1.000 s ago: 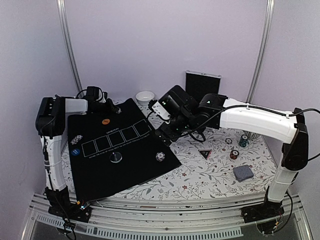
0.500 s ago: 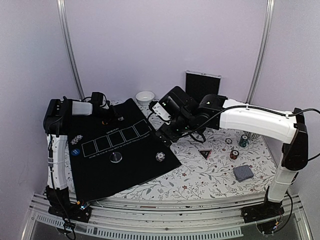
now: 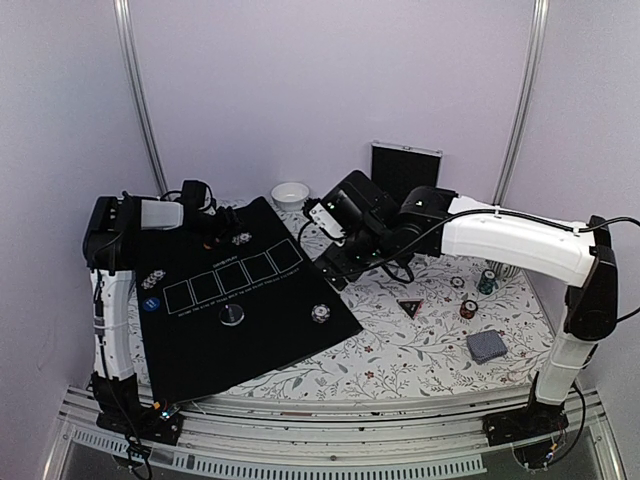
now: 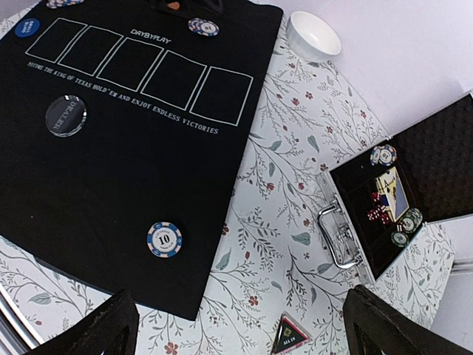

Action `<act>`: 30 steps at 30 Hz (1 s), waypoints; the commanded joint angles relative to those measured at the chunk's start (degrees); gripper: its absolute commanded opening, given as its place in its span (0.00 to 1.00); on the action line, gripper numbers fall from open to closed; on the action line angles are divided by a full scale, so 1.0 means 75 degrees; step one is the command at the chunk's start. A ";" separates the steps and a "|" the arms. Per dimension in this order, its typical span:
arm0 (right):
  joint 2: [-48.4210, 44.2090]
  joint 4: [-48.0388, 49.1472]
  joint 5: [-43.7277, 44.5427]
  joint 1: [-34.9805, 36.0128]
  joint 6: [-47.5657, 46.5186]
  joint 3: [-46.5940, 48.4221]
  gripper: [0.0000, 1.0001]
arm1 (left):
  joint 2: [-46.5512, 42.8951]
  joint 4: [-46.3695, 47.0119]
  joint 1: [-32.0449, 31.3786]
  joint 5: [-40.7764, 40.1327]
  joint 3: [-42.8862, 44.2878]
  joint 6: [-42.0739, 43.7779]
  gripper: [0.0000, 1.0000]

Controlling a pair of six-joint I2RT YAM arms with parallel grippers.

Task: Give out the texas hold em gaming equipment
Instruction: Place the poker chips pile at the big blind area, then pick up the pile of poker chips from the pile of poker chips.

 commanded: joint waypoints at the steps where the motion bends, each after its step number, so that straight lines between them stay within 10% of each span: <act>1: -0.0382 -0.0516 0.0410 -0.0514 0.0452 0.0171 0.99 | -0.0794 -0.0531 0.0036 -0.1278 -0.0361 0.0148 0.91; 13: -0.1085 -0.2054 -0.0535 -0.2844 0.2569 -0.1131 0.99 | -0.4147 0.0159 -0.0796 -0.2587 -0.1623 0.1453 0.98; 30: -0.1837 -0.0726 -0.0969 -0.6214 0.3065 -0.3668 0.89 | -0.9704 -0.1636 -0.1587 -0.3472 -0.5438 0.4099 0.98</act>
